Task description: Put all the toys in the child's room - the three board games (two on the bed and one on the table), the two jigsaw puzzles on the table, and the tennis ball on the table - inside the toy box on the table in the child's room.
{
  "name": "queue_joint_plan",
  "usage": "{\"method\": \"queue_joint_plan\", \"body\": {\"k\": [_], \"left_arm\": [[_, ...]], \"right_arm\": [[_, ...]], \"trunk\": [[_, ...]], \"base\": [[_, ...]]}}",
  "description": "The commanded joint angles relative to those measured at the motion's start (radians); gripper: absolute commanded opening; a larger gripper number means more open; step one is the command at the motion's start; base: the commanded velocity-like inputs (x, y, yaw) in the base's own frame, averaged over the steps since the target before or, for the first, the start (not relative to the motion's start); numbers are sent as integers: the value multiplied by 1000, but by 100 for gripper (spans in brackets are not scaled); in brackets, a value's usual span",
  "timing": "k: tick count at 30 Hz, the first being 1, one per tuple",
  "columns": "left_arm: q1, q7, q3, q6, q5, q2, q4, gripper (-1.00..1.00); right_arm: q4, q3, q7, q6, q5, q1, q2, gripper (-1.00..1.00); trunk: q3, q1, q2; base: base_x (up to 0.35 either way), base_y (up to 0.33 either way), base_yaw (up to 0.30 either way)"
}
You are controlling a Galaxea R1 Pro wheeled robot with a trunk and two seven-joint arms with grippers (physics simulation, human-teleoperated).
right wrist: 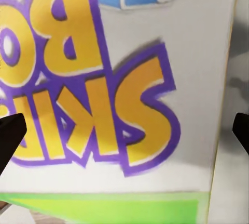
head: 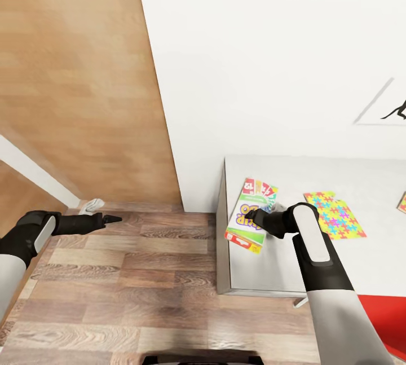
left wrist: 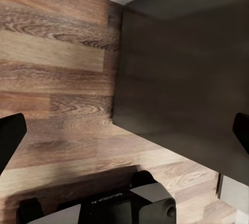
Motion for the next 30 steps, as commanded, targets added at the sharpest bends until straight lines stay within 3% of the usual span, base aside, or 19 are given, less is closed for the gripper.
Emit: {"method": "queue_joint_plan", "body": {"k": [1,30], "left_arm": [[-1,-3,2,5,1,0,0,100],[1,-3,2,5,1,-1,0,100]], "right_arm": [[-1,-2,-9,4,-10,-1,1,100],[-1,-6,-6,4,-10,1,-1,100]], "trunk": [[-2,1,-2],[-2,1,-2]], "base": [[0,3,3],[0,26,62]]}}
